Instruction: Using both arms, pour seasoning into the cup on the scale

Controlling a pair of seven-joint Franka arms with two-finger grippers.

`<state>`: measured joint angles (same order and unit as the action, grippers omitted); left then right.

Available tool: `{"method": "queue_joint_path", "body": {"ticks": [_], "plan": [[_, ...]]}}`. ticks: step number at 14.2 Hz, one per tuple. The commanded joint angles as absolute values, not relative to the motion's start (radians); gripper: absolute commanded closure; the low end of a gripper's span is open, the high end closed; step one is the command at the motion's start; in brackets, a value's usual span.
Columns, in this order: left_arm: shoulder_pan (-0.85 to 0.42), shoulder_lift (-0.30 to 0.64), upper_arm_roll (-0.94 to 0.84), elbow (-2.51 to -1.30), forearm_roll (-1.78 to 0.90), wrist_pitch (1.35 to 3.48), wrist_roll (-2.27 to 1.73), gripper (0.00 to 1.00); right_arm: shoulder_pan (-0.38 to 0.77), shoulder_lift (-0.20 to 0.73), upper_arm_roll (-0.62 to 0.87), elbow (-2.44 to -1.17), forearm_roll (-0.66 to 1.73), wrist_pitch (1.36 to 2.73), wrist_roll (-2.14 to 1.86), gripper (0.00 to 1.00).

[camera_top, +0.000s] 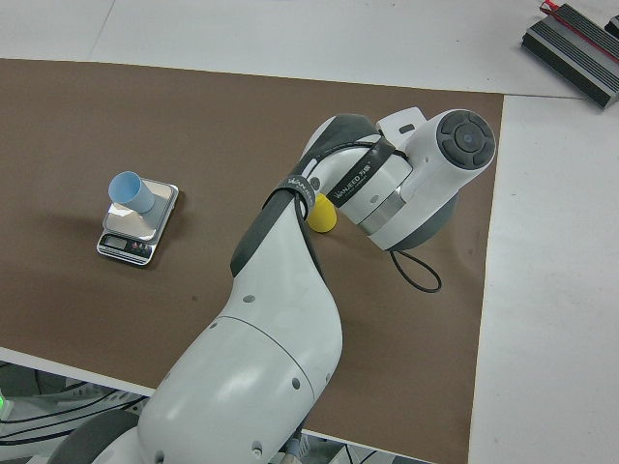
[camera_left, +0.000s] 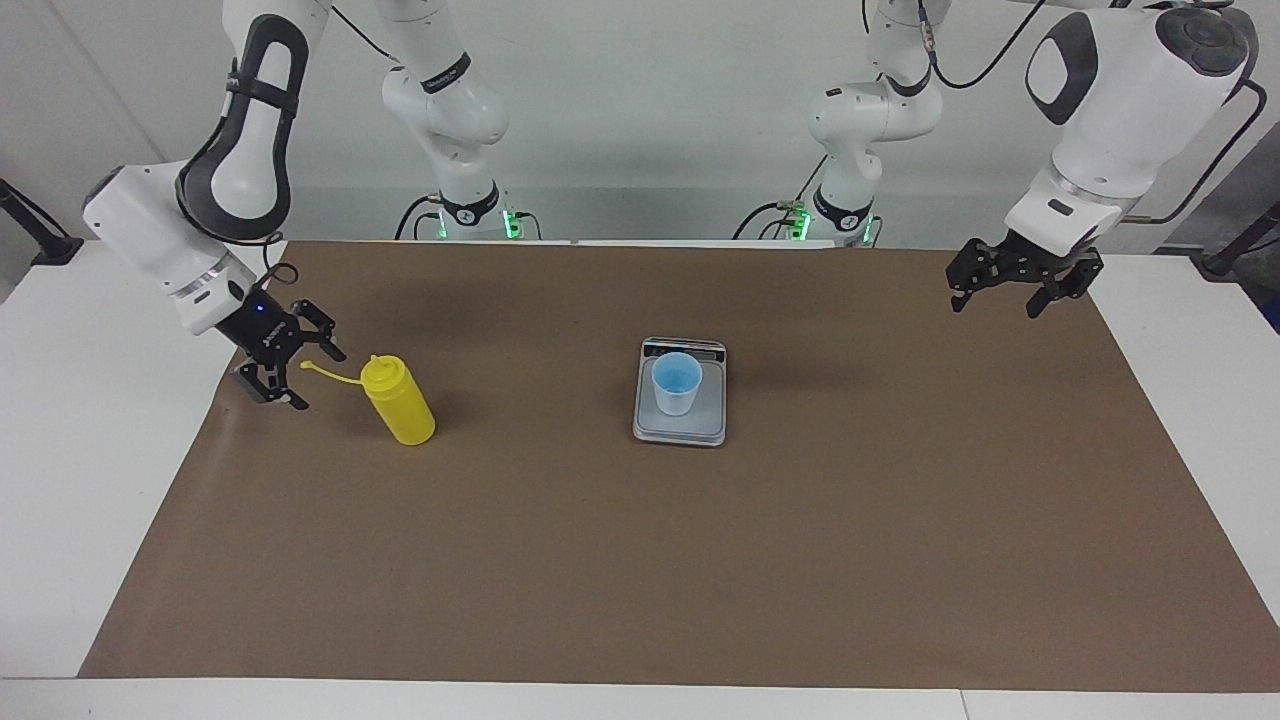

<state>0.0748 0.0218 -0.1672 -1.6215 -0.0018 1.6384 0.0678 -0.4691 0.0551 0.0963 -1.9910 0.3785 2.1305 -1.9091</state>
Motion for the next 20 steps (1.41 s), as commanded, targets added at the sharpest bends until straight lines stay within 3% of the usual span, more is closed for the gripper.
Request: {"method": "queue_joint_path", "body": {"ticks": [1, 6, 13, 20], "plan": [[0.087, -0.008, -0.172, -1.651, -0.002, 1.637, 0.067, 0.0, -0.443, -0.018, 0.107, -1.983, 0.292, 2.079, -1.731, 0.0], [0.087, -0.008, -0.172, -1.651, -0.002, 1.637, 0.067, 0.0, -0.315, -0.097, 0.117, -1.971, 0.252, 1.994, -1.259, 0.0], [0.087, -0.008, -0.172, -1.651, -0.002, 1.637, 0.067, 0.0, -0.048, -0.068, 0.123, -1.792, 0.092, 1.896, -0.426, 0.0], [0.087, -0.008, -0.172, -1.651, -0.002, 1.637, 0.067, 0.0, -0.014, 0.014, 0.124, -1.586, 0.011, 1.72, 0.135, 0.0]]}}
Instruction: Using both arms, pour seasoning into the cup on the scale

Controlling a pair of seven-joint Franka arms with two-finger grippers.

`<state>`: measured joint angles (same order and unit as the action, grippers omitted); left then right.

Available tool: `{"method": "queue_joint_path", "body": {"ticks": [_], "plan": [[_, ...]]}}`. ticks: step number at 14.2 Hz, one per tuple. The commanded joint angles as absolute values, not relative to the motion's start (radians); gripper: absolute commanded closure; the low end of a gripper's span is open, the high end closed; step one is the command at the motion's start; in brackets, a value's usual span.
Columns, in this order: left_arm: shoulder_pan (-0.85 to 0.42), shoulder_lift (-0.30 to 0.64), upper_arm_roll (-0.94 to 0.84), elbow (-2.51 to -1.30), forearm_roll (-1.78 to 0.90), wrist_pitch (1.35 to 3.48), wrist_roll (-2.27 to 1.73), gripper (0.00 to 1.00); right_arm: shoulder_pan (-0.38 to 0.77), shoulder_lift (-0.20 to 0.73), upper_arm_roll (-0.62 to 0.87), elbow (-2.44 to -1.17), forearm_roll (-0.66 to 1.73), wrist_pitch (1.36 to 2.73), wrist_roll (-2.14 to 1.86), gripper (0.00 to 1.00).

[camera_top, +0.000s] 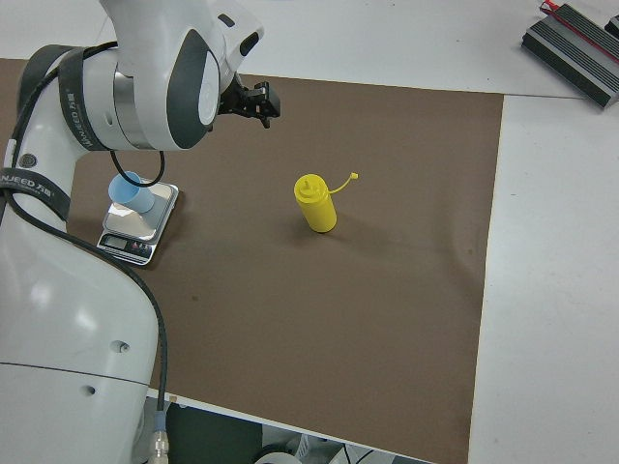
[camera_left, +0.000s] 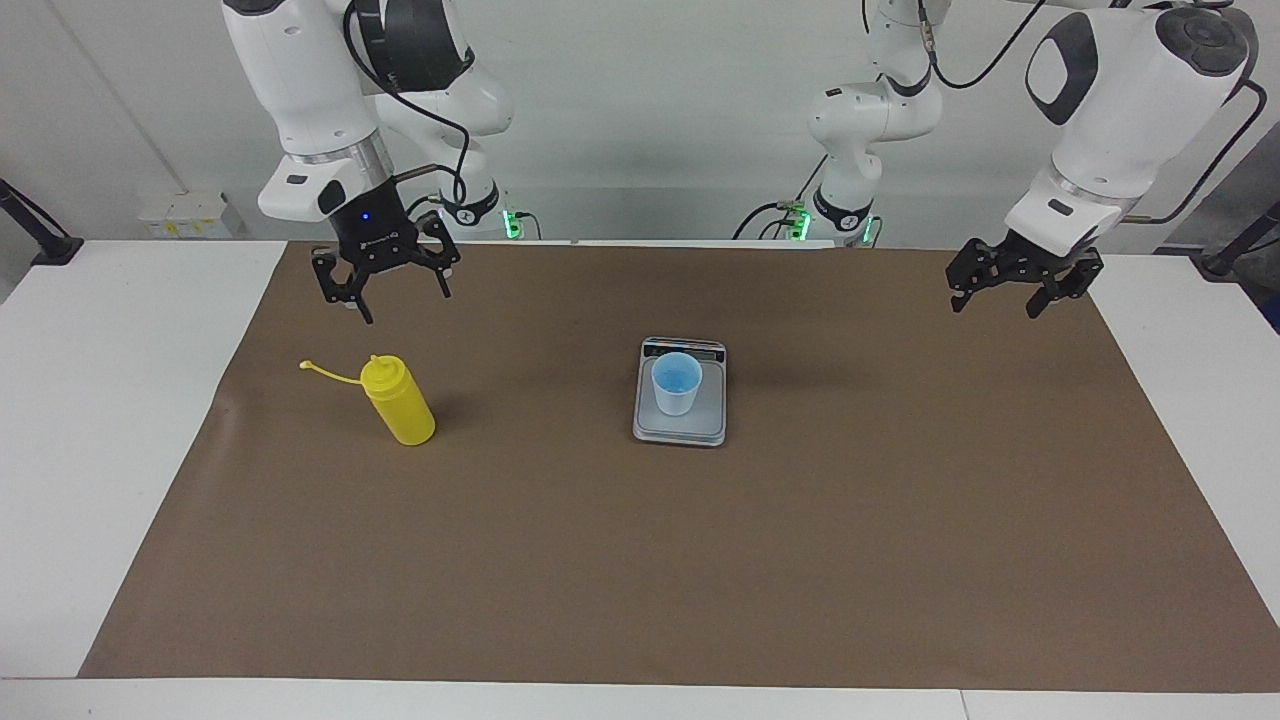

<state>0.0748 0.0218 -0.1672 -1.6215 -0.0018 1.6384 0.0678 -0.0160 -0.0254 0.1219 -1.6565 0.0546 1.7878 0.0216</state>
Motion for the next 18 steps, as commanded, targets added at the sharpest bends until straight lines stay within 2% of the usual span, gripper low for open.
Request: {"method": "queue_joint_path", "body": {"ticks": [1, 6, 18], "plan": [[0.087, -0.008, -0.172, -1.651, -0.002, 1.637, 0.067, 0.0, -0.002, 0.014, 0.124, -1.586, -0.015, 1.689, 0.171, 0.0], [0.087, -0.008, -0.172, -1.651, -0.002, 1.637, 0.067, 0.0, -0.012, 0.002, 0.126, -1.657, -0.012, 1.675, 0.238, 0.0], [0.087, -0.008, -0.172, -1.651, -0.002, 1.637, 0.067, 0.0, -0.038, -0.005, 0.124, -1.677, 0.032, 1.66, 0.187, 0.0]]}}
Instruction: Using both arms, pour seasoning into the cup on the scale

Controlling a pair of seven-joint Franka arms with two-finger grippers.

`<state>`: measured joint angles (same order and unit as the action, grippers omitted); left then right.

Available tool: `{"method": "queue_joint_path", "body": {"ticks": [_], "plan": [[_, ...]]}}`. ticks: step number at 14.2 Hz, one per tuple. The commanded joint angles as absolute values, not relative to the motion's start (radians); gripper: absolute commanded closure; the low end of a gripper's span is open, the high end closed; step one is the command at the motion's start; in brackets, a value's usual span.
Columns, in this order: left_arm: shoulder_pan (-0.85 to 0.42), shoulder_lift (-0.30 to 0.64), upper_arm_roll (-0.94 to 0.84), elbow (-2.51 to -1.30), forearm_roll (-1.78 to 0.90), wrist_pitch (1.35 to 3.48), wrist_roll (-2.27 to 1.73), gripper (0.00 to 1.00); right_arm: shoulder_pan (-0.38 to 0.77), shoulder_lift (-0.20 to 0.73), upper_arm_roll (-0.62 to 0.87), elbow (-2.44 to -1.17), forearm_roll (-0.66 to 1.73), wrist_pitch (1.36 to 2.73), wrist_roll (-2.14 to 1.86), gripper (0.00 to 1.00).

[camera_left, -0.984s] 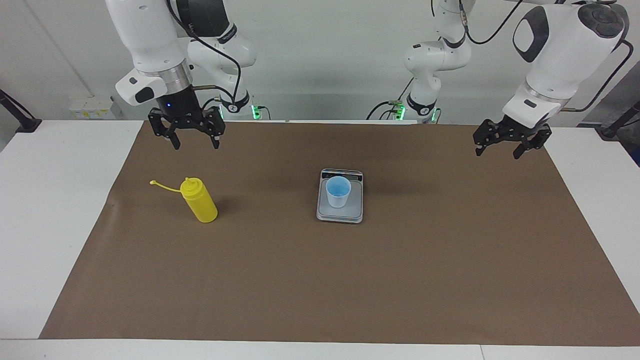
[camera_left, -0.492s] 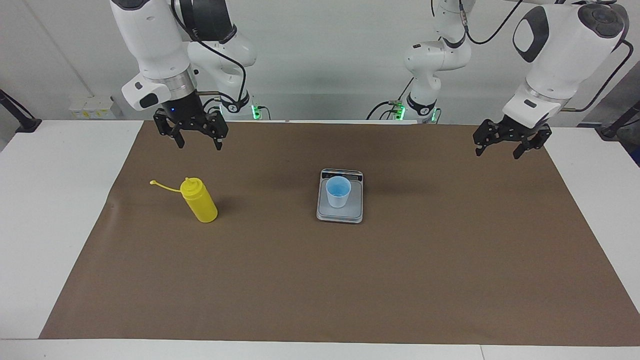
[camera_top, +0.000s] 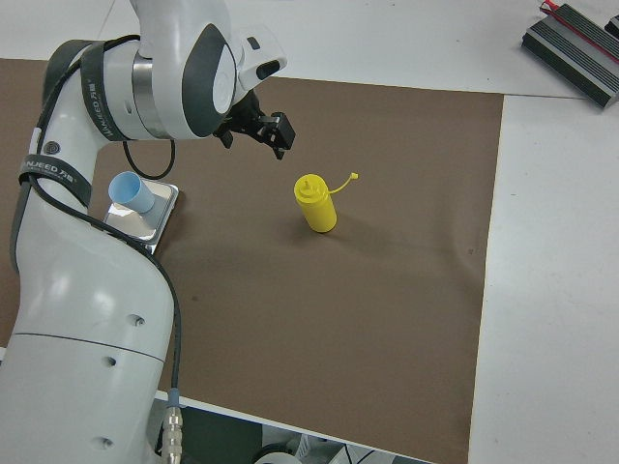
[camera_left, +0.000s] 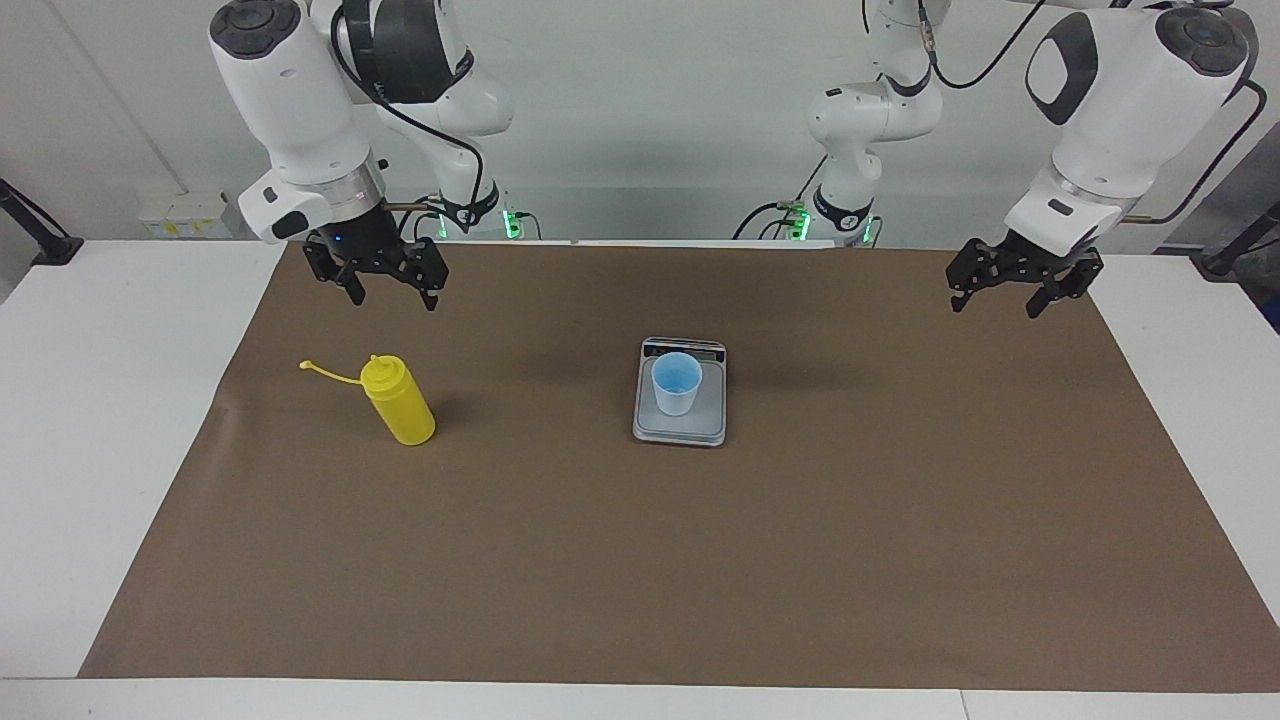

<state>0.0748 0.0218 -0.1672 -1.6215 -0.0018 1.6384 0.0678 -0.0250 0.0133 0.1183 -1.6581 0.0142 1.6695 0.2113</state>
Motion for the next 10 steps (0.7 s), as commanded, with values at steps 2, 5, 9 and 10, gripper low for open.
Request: {"method": "queue_joint_path", "body": {"ticks": [2, 5, 9, 10], "plan": [[0.087, -0.008, -0.172, -1.651, -0.002, 1.637, 0.067, 0.0, -0.038, -0.003, 0.123, -1.677, 0.031, 1.66, 0.187, 0.0], [0.087, -0.008, -0.172, -1.651, -0.002, 1.637, 0.067, 0.0, -0.037, -0.006, 0.123, -1.686, 0.026, 1.663, 0.187, 0.0], [0.087, -0.008, -0.172, -1.651, -0.002, 1.637, 0.067, 0.0, -0.034, -0.017, 0.123, -1.704, 0.02, 1.677, 0.151, 0.0], [0.087, -0.008, -0.172, -1.651, -0.002, 1.637, 0.067, 0.0, -0.034, -0.017, 0.123, -1.704, 0.02, 1.675, 0.15, 0.0]]}}
